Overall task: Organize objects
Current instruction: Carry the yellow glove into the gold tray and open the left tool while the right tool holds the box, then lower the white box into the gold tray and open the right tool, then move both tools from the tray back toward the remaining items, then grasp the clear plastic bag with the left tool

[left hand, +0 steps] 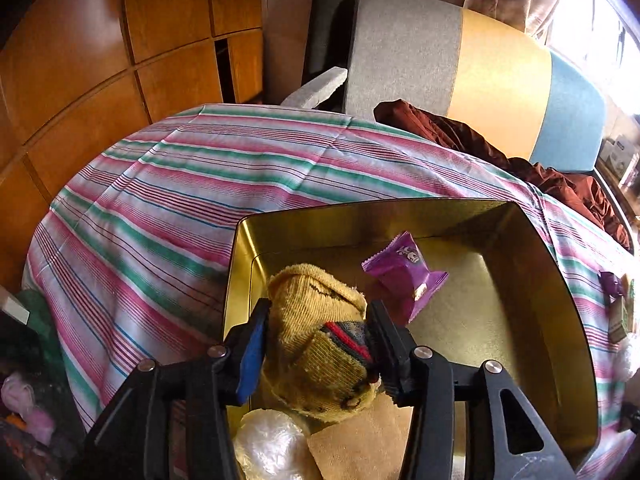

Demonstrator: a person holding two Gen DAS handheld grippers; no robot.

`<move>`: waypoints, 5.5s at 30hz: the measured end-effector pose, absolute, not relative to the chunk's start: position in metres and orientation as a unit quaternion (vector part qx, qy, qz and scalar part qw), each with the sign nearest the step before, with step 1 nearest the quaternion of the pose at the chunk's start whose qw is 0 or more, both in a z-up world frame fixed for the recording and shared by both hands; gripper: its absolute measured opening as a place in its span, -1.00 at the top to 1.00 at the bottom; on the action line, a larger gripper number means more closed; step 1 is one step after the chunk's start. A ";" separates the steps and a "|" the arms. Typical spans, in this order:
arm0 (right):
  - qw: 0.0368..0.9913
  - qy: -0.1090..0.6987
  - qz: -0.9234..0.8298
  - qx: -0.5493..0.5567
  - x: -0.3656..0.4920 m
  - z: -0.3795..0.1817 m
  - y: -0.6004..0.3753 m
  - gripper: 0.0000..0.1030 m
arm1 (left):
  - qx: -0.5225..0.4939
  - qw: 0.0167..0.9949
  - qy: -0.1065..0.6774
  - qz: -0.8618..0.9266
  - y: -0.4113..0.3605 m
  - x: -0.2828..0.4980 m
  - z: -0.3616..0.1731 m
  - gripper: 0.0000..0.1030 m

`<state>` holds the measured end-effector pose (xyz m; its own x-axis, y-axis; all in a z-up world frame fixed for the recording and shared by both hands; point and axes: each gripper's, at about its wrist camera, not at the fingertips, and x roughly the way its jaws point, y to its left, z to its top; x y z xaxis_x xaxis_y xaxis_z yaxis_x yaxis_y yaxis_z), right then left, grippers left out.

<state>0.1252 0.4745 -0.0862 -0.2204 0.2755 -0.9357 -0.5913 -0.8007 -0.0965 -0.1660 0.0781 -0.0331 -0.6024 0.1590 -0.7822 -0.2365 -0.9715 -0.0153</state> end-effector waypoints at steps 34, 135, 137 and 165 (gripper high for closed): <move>0.196 0.139 0.804 -0.543 0.101 -0.067 0.416 0.02 | -0.381 0.280 0.044 0.880 0.116 0.018 -0.007 -0.45; 0.325 0.435 0.751 -0.375 0.167 -0.051 0.604 -0.66 | -0.416 0.412 0.175 0.792 0.452 0.010 -0.057 -0.79; 0.324 0.433 0.750 -0.379 0.166 -0.053 0.605 -0.66 | -0.417 0.404 0.176 0.795 0.460 0.004 -0.066 -0.27; 0.343 0.409 0.725 -0.435 0.154 -0.072 0.602 -0.65 | -0.362 0.421 0.164 0.816 0.384 0.047 -0.087 0.27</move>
